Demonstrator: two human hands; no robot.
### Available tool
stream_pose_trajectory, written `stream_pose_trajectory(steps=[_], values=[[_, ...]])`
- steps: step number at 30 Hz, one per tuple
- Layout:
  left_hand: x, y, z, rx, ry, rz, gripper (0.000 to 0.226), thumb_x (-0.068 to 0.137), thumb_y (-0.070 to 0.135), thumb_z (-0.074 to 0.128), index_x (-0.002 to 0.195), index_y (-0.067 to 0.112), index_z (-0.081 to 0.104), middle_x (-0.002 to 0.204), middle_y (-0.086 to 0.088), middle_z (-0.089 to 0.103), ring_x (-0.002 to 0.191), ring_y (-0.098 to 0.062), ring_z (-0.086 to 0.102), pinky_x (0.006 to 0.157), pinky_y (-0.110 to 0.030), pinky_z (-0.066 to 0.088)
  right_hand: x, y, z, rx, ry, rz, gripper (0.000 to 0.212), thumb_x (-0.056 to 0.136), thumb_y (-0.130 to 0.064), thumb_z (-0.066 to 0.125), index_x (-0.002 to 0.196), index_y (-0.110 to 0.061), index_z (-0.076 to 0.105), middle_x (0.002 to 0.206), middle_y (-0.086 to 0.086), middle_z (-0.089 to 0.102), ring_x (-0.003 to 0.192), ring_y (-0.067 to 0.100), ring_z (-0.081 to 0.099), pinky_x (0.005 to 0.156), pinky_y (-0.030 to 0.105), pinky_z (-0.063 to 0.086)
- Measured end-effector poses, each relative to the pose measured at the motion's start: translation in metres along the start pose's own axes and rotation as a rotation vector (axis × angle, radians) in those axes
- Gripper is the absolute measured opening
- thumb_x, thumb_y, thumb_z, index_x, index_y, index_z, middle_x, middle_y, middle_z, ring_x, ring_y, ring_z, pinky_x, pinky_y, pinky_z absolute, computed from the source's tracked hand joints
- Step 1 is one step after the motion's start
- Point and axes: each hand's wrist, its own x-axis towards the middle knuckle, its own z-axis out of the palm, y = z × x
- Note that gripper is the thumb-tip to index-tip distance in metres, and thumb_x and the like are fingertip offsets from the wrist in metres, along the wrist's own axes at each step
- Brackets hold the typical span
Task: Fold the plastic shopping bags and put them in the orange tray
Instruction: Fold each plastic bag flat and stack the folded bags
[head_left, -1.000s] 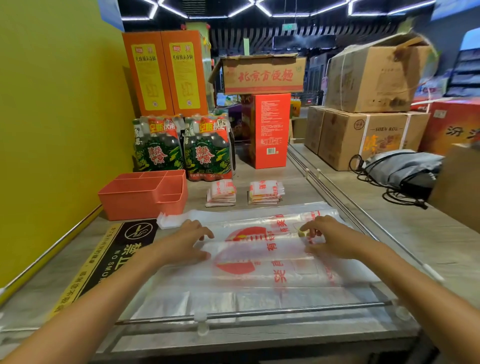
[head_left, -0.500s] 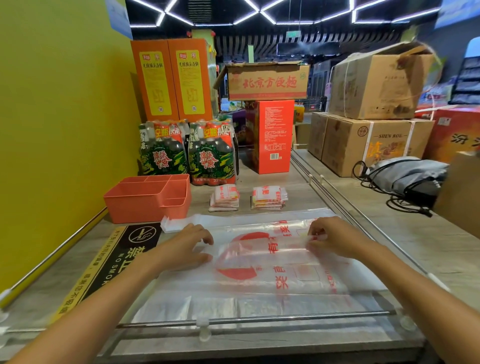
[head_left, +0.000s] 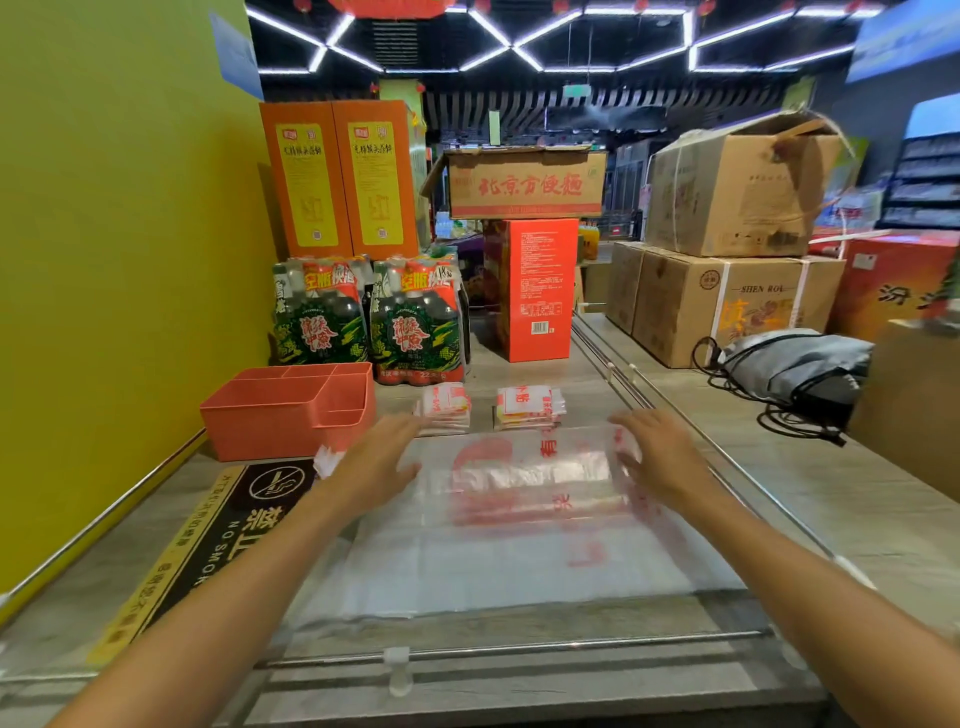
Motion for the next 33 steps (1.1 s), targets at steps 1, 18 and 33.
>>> stream_pose_trajectory(steps=[1, 18, 33], values=[[-0.001, 0.001, 0.007, 0.007, -0.025, 0.031, 0.057, 0.092, 0.023, 0.070, 0.145, 0.019, 0.049, 0.150, -0.003, 0.047, 0.140, -0.022, 0.039, 0.115, -0.047, 0.035, -0.003, 0.001, 0.006, -0.010, -0.081, -0.023, 0.058, 0.087, -0.021, 0.076, 0.141, -0.020, 0.055, 0.146, 0.003, 0.054, 0.135, 0.025, 0.047, 0.112, 0.041, 0.035], [-0.054, 0.060, 0.006, -0.100, -0.418, 0.137, 0.056, 0.095, 0.058, 0.055, 0.147, 0.043, 0.041, 0.151, 0.022, 0.040, 0.137, 0.003, 0.035, 0.115, -0.028, 0.034, -0.061, -0.079, -0.023, 0.248, -0.524, -0.287, 0.041, 0.098, -0.047, 0.059, 0.138, -0.040, 0.056, 0.143, -0.023, 0.053, 0.127, -0.003, 0.050, 0.109, 0.024, 0.041], [-0.051, 0.030, -0.012, 0.007, 0.198, -0.154, 0.029, 0.095, 0.020, 0.067, 0.122, 0.030, 0.067, 0.106, 0.015, 0.071, 0.102, -0.010, 0.062, 0.077, -0.026, 0.043, -0.017, -0.057, -0.037, 0.100, -0.217, -0.107, 0.023, 0.094, -0.035, 0.069, 0.117, -0.032, 0.071, 0.106, -0.015, 0.073, 0.099, 0.005, 0.060, 0.094, 0.028, 0.048]])
